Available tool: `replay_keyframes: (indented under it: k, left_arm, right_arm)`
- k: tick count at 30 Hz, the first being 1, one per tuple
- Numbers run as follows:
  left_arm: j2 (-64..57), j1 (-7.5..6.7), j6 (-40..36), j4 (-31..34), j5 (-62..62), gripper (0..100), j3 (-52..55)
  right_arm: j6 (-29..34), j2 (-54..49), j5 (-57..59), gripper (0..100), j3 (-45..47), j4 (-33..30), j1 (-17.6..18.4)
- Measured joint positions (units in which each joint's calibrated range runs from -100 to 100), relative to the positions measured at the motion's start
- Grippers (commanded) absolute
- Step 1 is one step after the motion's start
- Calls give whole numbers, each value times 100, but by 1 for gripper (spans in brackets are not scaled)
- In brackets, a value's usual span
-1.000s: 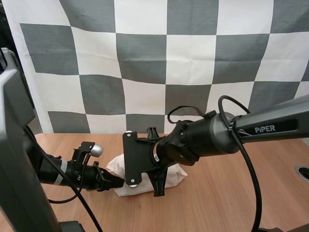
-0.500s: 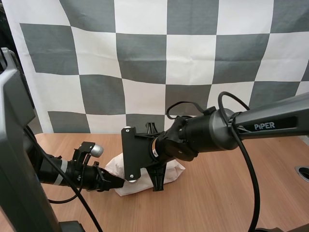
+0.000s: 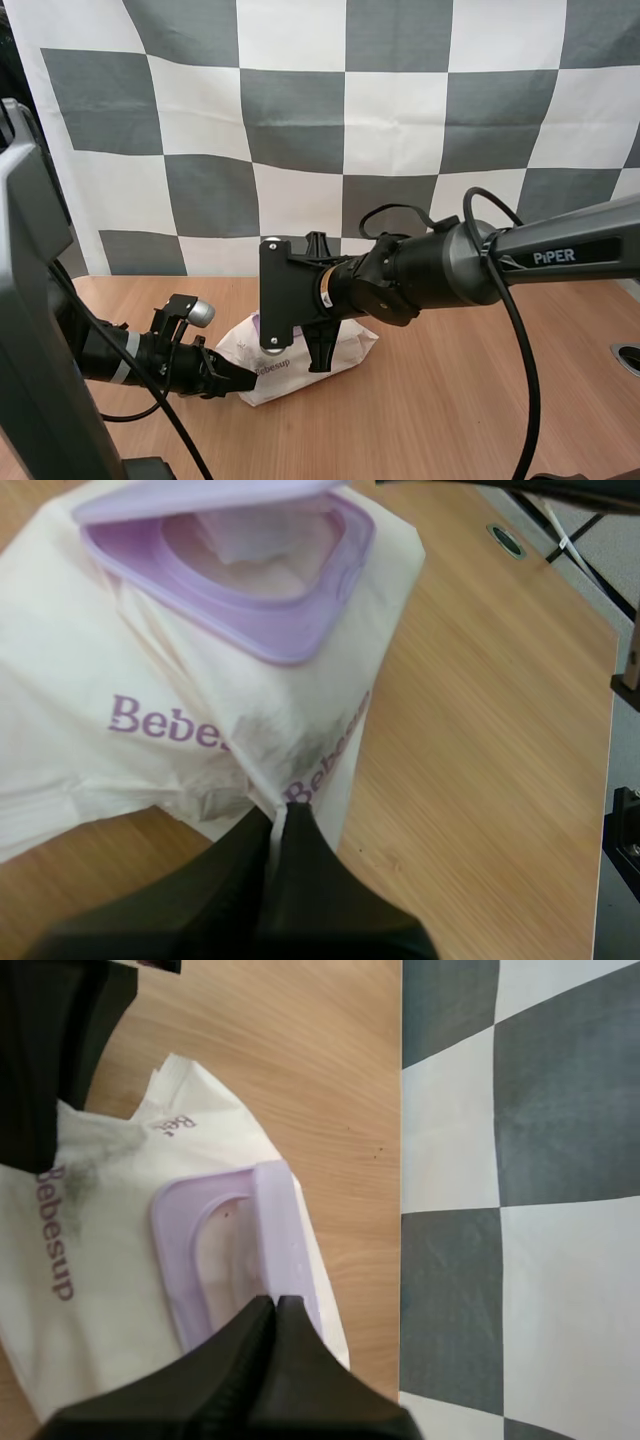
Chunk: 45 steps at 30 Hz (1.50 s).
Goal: Open the wet wipes lid
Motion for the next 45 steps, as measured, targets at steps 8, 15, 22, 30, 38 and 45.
replay_keyframes:
  k: [8, 15, 22, 30, 38, 45]
  left_arm:
    - [0, 0, 0, 121, 0, 0, 0]
    - [0, 0, 0, 281, 0, 0, 0]
    - [13, 0, 0, 509, 4, 0, 16]
    - [13, 0, 0, 497, 4, 0, 16]
    - [-22, 0, 0, 366, 4, 21, 16]
    - [-792, 0, 0, 216, -15, 28, -93]
  right_arm:
    - [0, 286, -972, 0, 0, 110, -60]
    - [-27, 949, -2264, 0, -142, 162, -432]
    - [-22, 1437, -2113, 0, -832, 600, -507]
    - [-72, 1960, -1814, 0, -1117, 600, -507]
    - [-41, 1907, -1193, 0, -1132, 600, -507]
    - [23, 1253, -350, 0, -1132, 1271, -507]
